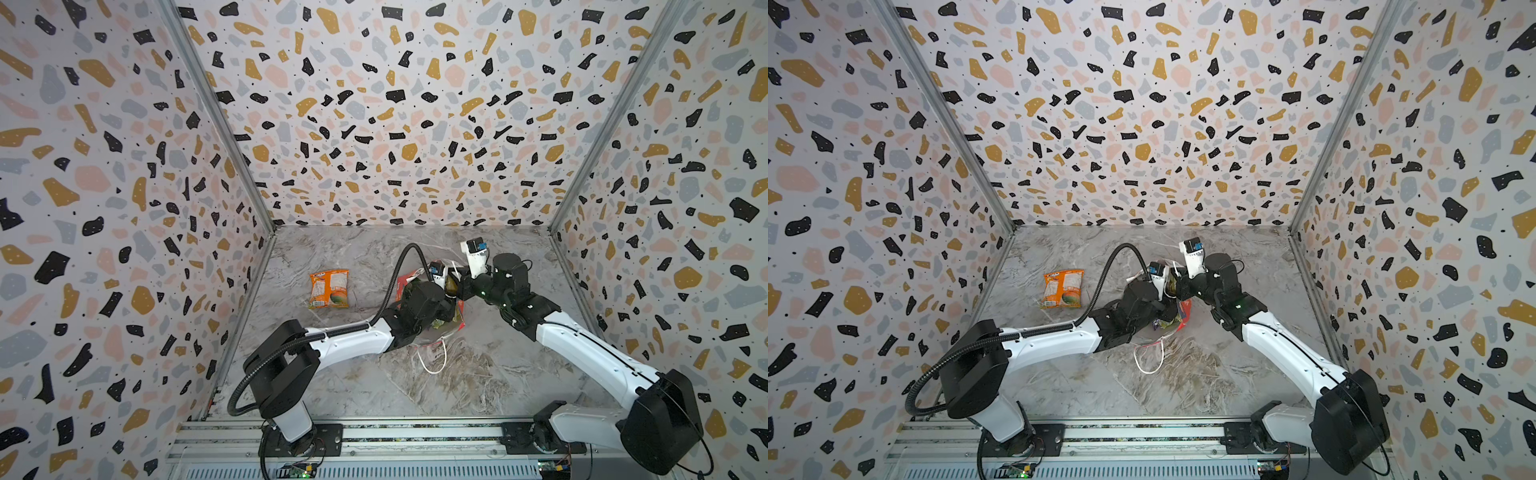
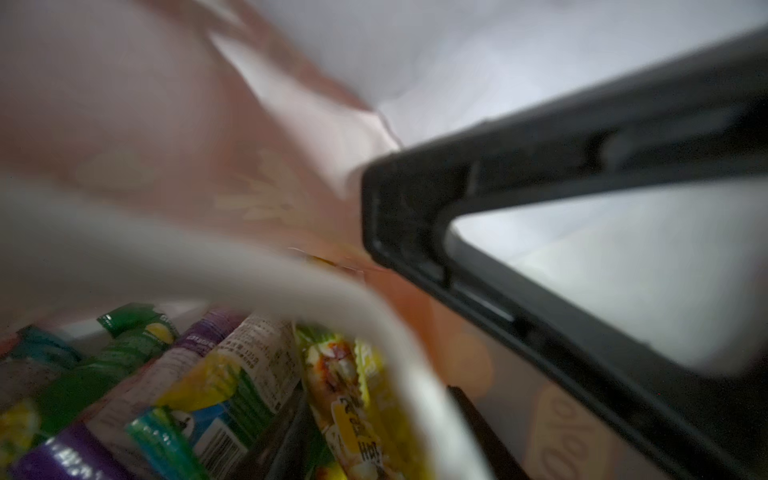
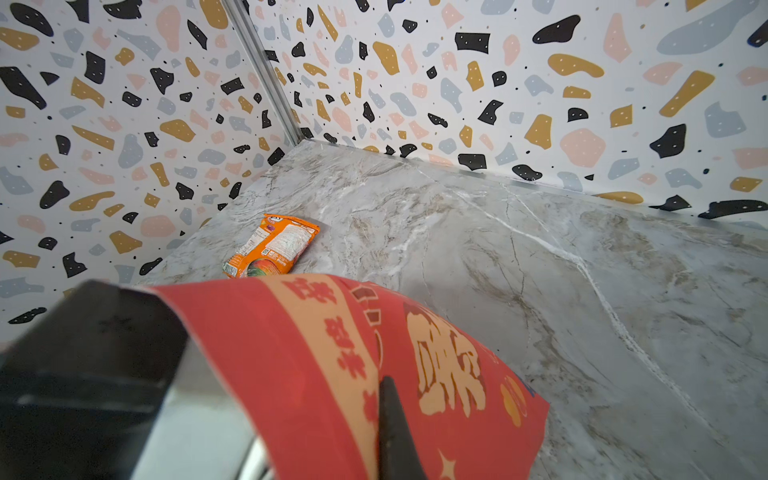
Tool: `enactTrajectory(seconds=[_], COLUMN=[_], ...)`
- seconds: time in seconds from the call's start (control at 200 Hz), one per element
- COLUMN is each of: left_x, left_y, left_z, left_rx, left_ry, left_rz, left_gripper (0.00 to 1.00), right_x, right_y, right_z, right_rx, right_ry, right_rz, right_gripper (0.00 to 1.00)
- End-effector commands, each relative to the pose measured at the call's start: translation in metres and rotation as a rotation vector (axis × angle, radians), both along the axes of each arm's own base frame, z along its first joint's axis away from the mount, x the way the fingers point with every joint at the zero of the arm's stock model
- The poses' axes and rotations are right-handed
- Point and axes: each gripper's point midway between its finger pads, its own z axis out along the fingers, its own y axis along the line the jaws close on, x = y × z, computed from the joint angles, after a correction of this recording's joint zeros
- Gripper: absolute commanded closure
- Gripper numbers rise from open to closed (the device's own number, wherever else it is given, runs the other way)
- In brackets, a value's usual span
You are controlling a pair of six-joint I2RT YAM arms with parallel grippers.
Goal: Take the snacks out of the paper bag
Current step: 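Close the left gripper on the yellow packet inside the bag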
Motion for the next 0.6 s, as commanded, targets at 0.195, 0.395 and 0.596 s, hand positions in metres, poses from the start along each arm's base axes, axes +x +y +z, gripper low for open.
enactTrajectory(seconds=[0.195,0.395,0.596], left_x=[0.009,0.009,0.005], left_y=[-0.003,0.005,0.012], left_z=[-0.016,-0.002,0.023], left_rx=[0.074,0.086,0.072], left_ry=[0.002,-0.036,-0.069], left_rz=[0.016,0.026,0.024], left_gripper=[0.63,0.93,0.96], right_x=[-0.012,-0.011,-0.008], right_y=[0.003,0.003,0.0], right_z=[0.061,0.061,0.062], right_rx=[0.108,0.104,0.098], right_ry=[-0.16,-0.156,-0.156], right_rz=[0.032,0.026,0.007], right_gripper=[1.0,1.0,1.0])
